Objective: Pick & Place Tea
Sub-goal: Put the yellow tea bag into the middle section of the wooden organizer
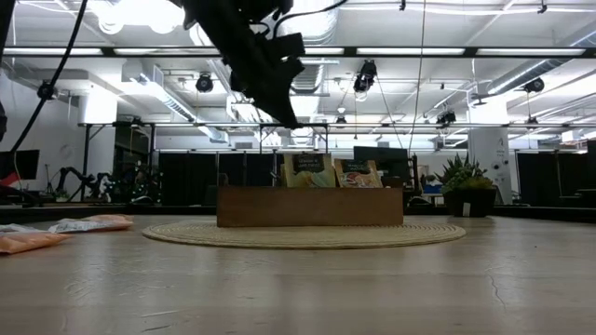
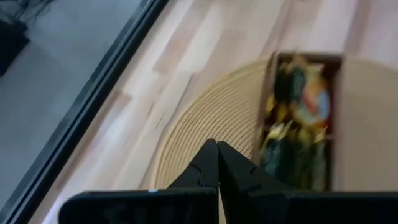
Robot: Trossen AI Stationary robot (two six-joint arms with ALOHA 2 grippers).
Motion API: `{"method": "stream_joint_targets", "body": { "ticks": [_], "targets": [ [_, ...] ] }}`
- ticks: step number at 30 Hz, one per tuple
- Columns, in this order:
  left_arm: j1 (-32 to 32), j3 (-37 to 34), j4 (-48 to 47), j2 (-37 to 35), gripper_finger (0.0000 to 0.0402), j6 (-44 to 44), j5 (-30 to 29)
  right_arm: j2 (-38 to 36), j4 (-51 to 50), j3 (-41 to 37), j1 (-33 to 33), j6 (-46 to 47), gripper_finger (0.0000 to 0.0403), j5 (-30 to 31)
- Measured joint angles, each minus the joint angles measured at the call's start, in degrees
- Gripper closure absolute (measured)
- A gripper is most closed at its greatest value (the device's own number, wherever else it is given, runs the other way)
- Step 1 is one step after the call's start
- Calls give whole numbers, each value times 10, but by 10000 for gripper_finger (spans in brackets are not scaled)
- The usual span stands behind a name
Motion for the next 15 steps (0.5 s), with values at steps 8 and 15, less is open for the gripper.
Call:
{"method": "stream_joint_targets", "body": {
  "ticks": [8, 15],
  "targets": [
    [71, 0, -87, -6, 396, 8, 115, 0, -1, 0, 0, 0, 394, 0],
    [154, 0, -123, -6, 318, 23, 239, 0, -1, 0, 0, 0, 394, 0]
  ]
}}
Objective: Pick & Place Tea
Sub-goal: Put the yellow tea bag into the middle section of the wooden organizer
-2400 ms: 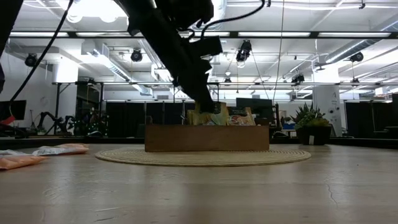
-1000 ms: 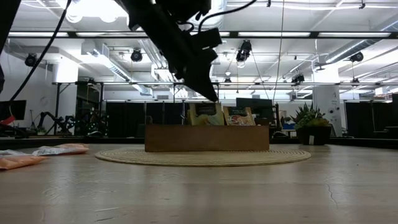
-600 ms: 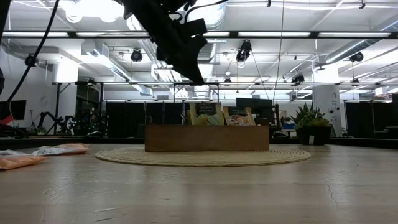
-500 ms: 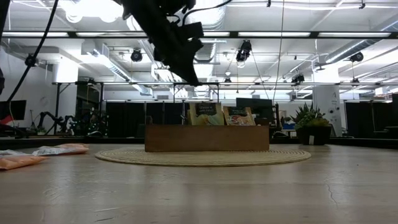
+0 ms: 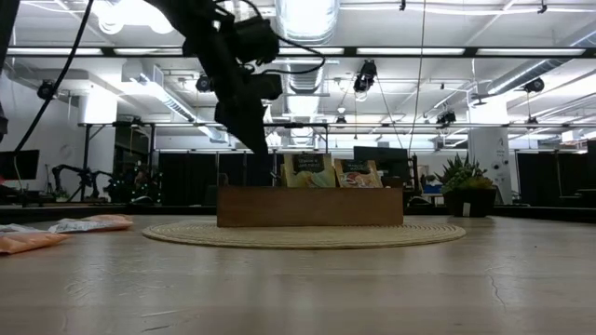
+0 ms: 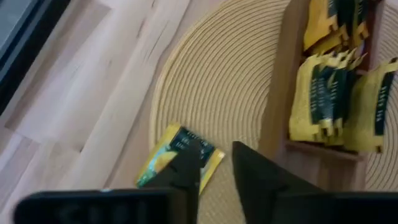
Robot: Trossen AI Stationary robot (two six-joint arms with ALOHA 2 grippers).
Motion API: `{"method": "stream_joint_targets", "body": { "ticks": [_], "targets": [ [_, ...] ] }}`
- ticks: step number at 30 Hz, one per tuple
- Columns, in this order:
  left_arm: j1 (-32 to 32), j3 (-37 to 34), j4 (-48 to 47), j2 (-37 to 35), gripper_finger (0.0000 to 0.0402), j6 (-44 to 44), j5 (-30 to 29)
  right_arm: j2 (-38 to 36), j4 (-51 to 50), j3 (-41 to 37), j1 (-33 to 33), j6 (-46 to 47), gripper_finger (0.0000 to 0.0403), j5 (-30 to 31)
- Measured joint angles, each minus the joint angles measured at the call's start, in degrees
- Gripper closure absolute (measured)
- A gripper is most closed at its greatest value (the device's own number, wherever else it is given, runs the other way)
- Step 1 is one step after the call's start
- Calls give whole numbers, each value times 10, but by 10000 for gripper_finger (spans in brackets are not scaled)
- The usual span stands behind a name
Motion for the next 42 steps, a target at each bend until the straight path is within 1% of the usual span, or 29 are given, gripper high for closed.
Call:
{"method": "stream_joint_targets", "body": {
  "ticks": [6, 9, 11, 14, 18, 24, 30, 34, 42],
  "targets": [
    [37, 0, -39, 21, 231, 57, 44, 0, -16, 0, 0, 0, 394, 0],
    [43, 0, -47, 39, 203, 93, 45, 0, -17, 0, 0, -8, 394, 0],
    [45, 0, -47, 53, 194, 126, 44, 0, -17, 0, 0, -12, 394, 0],
    [49, 0, -47, 74, 190, 167, 44, 0, -17, 0, 0, -14, 394, 0],
    [59, 0, -47, 100, 189, 187, 44, 0, -17, 0, 0, -13, 394, 0],
    [79, 0, -46, 124, 189, 185, 21, 0, -18, 0, 0, -12, 394, 0],
    [93, 8, -44, 125, 189, 185, 7, 0, -25, 0, 0, -14, 394, 0],
    [99, 12, -36, 127, 189, 184, 6, 0, -25, 0, 0, -15, 394, 1],
    [99, 15, -35, 168, 189, 177, 7, 0, -25, 0, 0, -15, 394, 1]
  ]
}}
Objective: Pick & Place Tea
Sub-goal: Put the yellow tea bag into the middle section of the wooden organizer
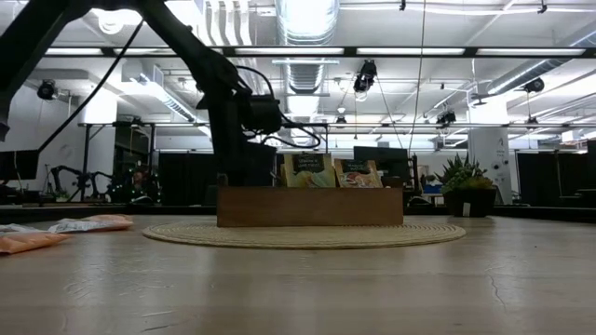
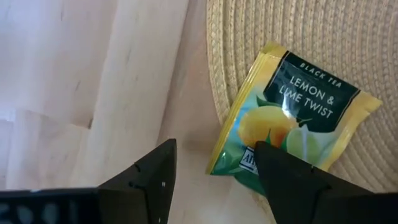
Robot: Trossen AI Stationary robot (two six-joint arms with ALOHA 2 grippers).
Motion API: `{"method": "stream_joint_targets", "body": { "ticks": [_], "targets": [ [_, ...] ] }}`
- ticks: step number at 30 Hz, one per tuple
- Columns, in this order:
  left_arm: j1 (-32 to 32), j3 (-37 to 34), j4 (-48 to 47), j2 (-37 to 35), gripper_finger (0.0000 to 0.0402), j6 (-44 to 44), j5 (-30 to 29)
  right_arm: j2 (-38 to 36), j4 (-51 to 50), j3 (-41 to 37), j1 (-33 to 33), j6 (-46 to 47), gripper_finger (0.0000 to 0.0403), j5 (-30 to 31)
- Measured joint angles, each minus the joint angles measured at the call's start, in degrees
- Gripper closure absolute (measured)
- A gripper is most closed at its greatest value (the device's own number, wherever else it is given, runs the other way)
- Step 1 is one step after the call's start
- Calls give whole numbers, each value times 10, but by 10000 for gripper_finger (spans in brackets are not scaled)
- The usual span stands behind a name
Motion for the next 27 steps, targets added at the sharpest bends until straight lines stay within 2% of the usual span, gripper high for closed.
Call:
{"method": "stream_joint_targets", "body": {
  "ticks": [4, 6, 8, 12, 13, 19, 27],
  "targets": [
    [0, 0, -3, 17, 192, -11, 8, 0, 0, 0, 0, 0, 394, 0],
    [0, 0, -7, 20, 208, -11, 11, 0, 0, 0, 0, 0, 394, 0],
    [-1, 0, -10, 20, 245, -11, 12, 0, 0, 0, 0, 0, 394, 0],
    [-1, 0, -19, 14, 369, -14, 24, 0, 0, 0, 0, -13, 394, 5],
    [-1, 1, -22, 12, 382, -14, 25, 0, 0, 0, 0, -14, 394, 5],
    [0, 38, -68, 12, 397, -15, 17, 0, 0, 0, 0, -14, 394, 5],
    [1, 143, -153, 12, 401, -14, 5, 0, 0, 0, 0, -13, 394, 4]
  ]
}}
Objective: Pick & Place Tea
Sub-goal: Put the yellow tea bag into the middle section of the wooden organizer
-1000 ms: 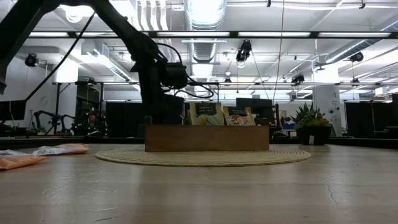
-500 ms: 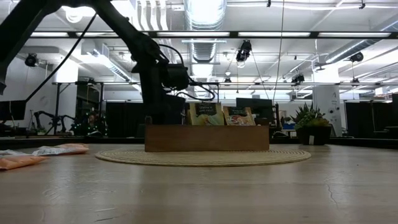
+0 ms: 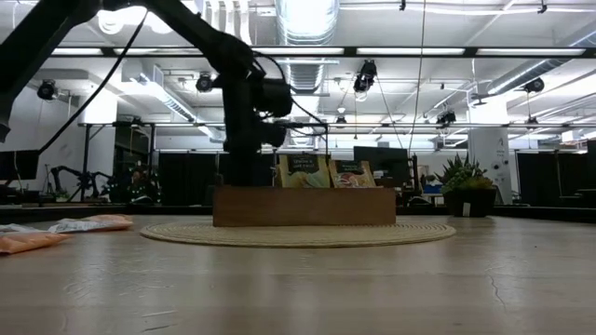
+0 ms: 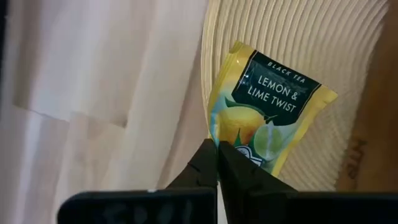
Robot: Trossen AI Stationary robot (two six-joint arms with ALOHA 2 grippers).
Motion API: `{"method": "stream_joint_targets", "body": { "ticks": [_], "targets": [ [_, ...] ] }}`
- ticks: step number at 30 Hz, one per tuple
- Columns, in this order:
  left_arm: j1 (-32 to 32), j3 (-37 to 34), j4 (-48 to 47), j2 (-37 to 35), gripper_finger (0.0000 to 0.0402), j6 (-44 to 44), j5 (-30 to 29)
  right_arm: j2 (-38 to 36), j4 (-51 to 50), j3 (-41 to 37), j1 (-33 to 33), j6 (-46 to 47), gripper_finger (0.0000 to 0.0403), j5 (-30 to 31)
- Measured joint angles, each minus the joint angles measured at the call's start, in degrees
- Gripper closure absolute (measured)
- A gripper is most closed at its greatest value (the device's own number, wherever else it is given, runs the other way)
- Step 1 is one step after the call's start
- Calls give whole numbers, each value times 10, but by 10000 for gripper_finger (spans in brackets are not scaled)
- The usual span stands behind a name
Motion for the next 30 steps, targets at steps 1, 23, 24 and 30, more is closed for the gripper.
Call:
{"method": "stream_joint_targets", "body": {
  "ticks": [1, 23, 24, 30],
  "targets": [
    [0, 10, -5, 0, 401, 0, 0, 0, 0, 0, 0, 0, 394, 0],
    [-38, 97, 124, -166, 401, -71, 70, 19, -9, 0, -1, 65, 394, 25],
    [-41, 97, 132, -171, 401, -71, 69, 23, -9, 0, -1, 86, 394, 38],
    [-71, 98, 182, -189, 401, -58, 50, 60, -12, 0, -1, 137, 371, 41]
  ]
}}
